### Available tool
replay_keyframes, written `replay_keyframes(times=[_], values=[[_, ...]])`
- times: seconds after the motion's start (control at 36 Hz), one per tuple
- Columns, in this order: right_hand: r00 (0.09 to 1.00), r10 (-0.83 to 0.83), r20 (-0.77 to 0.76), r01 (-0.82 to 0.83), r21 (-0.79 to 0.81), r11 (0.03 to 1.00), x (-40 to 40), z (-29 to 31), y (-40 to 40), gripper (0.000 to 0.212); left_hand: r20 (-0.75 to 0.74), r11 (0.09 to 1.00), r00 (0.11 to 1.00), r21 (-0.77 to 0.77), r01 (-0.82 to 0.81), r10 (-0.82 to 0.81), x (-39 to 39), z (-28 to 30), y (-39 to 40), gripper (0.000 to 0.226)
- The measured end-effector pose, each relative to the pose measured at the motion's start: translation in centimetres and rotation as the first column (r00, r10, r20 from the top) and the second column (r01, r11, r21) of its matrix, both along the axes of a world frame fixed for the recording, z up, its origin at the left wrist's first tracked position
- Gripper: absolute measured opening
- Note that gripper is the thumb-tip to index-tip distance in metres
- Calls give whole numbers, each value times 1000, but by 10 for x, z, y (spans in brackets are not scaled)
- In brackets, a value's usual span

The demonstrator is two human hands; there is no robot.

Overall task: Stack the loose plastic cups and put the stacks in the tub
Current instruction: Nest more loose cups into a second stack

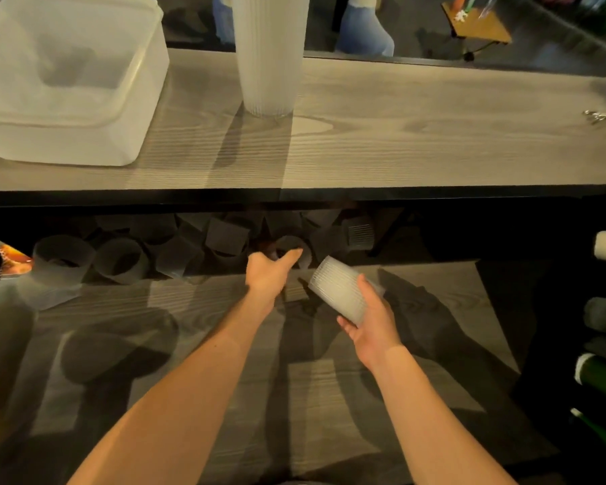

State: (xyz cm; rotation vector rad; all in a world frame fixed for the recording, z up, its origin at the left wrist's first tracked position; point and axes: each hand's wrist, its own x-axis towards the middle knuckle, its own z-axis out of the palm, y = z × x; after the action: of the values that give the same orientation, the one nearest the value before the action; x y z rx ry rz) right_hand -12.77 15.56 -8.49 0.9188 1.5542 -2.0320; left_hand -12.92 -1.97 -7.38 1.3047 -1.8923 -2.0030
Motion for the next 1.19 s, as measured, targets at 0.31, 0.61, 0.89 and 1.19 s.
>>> replay_keyframes(times=[0.31,0.61,0.89,1.19], values=[[976,208,66,-194,-177,965,4,13,20,42,-53,922,964,282,264,-260,22,-2,-12,33],[964,262,42,-244,-241,939,-17,15,42,46,-27,872,882,138,470,-471,1,-2,-12,22],[968,247,41,-232,-218,948,-33,11,36,47,92,896,901,-100,432,-424,-20,-15,-1,31],[981,195,16,-190,-171,967,-39,11,28,56,88,925,921,17,379,-379,-26,1,31,50]])
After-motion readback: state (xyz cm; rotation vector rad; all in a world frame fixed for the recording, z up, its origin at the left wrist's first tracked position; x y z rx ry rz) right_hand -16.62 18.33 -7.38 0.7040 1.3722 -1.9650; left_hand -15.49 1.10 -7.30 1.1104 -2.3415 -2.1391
